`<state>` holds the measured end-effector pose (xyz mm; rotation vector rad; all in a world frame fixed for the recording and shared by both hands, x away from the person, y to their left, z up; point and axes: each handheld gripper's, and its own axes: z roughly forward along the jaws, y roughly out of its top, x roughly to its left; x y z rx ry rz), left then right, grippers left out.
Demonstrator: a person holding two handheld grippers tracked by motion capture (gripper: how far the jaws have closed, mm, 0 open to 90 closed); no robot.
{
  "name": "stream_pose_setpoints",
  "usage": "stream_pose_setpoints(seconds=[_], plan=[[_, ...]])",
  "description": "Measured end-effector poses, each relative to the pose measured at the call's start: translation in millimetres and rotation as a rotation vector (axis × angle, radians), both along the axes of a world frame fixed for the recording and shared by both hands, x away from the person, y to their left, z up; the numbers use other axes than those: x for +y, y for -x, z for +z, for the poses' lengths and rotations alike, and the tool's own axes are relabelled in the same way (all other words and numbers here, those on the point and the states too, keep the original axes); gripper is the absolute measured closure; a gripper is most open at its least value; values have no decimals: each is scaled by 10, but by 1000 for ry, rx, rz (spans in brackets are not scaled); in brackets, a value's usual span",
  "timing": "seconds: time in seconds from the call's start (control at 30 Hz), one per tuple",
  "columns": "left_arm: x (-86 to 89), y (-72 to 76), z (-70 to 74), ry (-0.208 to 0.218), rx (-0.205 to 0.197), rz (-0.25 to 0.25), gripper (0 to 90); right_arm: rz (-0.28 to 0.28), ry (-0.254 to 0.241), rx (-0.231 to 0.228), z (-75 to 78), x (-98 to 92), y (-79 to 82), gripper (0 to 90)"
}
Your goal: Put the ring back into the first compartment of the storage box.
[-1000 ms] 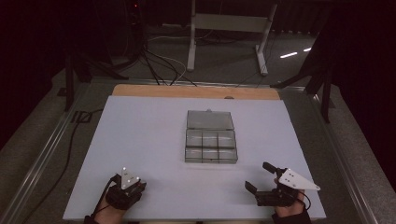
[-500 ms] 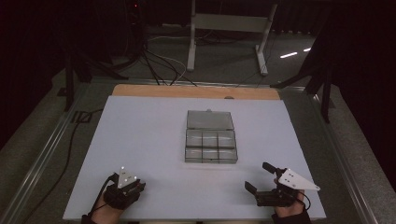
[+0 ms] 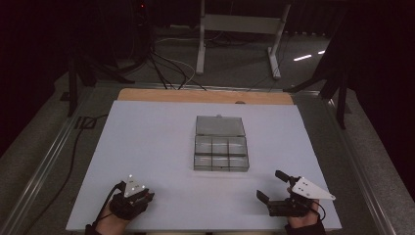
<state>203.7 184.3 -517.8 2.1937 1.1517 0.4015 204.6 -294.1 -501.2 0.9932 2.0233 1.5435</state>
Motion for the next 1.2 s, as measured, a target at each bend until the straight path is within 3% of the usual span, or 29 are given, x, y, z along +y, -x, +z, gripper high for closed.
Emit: stream_pose_setpoints(seconds=[0.67, 1.2], plan=[[-94, -28, 33, 5, 29, -94, 732, -1, 2, 5, -7, 4, -1, 0], [-221, -104, 127, 6, 22, -168, 732, -3, 4, 4, -7, 4, 1, 0]])
